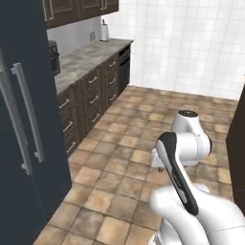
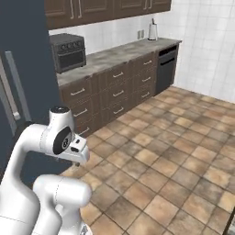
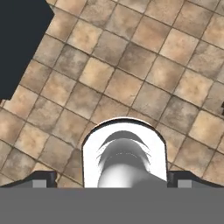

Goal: Four empty soda cans are scattered around the kitchen. Gather all the cans and cluster them next to the stove for recycling.

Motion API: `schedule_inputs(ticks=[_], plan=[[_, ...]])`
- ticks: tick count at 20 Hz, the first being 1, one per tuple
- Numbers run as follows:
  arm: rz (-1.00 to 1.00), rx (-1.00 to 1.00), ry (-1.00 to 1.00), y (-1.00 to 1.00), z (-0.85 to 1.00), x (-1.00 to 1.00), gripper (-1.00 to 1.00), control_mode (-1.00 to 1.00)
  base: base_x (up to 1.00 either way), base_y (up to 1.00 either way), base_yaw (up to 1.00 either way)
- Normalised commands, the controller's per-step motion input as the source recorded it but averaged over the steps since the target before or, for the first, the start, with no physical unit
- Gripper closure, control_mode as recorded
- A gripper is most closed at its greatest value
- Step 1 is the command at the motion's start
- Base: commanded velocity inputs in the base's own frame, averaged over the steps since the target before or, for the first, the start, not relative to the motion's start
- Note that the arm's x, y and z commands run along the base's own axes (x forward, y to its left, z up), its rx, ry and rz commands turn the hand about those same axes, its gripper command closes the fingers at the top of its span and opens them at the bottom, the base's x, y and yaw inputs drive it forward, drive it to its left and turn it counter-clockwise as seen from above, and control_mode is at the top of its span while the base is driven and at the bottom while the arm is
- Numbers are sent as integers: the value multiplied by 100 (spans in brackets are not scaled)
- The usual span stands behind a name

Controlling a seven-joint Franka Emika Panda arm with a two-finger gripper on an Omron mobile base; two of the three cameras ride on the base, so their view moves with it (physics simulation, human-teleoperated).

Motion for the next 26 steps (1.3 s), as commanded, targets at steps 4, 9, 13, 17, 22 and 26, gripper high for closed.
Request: schedule_inputs(ticks=[4,9,13,17,22,26], plan=[[0,0,0,0,0,0,-100,100,83,24,-67],[0,0,0,0,0,0,-100,100,77,17,-72],[0,0,0,0,0,0,-100,100,100,42,-39],[0,0,0,0,0,0,-100,100,100,41,-18],[0,0,0,0,0,0,-100,100,100,24,0],[0,0,0,0,0,0,-100,100,100,23,0]])
